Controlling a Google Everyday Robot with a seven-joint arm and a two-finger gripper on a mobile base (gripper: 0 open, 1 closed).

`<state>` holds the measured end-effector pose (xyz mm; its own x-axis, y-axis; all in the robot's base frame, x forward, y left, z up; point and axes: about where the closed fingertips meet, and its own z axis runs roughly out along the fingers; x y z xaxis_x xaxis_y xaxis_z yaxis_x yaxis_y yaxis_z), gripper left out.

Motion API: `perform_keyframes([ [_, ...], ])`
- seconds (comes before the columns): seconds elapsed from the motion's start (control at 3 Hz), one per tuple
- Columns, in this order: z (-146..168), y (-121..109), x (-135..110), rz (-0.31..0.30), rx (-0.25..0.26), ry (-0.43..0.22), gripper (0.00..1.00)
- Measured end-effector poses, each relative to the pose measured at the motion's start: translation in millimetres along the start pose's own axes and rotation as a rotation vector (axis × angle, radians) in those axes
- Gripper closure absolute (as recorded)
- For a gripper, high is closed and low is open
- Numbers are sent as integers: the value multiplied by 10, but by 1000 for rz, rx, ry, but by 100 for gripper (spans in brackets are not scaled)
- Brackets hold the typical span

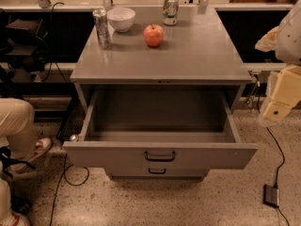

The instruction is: Close top drawer

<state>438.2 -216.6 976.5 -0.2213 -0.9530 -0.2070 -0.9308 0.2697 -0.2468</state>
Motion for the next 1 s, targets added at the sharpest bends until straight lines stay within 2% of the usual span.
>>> perform_keyframes([
  [0.33, 0, 0, 0, 0, 0, 0, 0],
  [0.67, 245, 175, 106, 48, -60, -7, 0],
  [1.0, 800, 563, 344, 164, -185, 10, 0],
])
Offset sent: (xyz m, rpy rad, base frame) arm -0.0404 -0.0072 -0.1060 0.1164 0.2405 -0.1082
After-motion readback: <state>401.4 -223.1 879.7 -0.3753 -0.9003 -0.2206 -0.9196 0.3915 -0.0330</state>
